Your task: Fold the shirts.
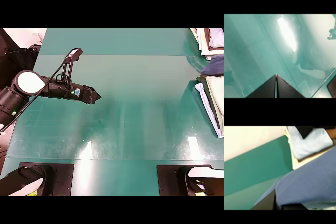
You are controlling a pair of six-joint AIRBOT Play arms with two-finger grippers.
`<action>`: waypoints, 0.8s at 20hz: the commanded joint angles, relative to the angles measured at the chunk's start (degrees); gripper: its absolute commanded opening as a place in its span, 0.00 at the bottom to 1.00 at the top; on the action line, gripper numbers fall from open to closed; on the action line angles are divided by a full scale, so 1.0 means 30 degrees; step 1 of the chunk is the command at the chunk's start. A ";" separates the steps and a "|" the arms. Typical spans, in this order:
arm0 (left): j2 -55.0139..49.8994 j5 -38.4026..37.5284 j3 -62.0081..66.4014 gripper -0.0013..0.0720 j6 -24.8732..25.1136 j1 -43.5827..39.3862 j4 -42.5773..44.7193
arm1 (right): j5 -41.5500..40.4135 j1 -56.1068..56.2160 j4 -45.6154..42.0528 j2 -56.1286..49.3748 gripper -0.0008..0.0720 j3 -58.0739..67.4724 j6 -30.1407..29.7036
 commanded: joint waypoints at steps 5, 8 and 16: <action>0.0000 -0.0051 0.0022 0.06 0.0102 -0.0007 0.0226 | 0.2011 -0.1814 -0.6790 0.3818 0.03 -0.5676 0.0903; 0.0000 -0.0299 0.0022 0.06 0.0102 -0.0007 0.0357 | 0.2557 -0.2871 -0.9617 0.4677 0.04 -0.7970 0.1326; 0.0000 -0.1158 0.0022 0.06 0.0109 -0.0015 0.0452 | 0.4830 -0.6011 -1.2145 0.4881 0.71 -1.1344 0.2688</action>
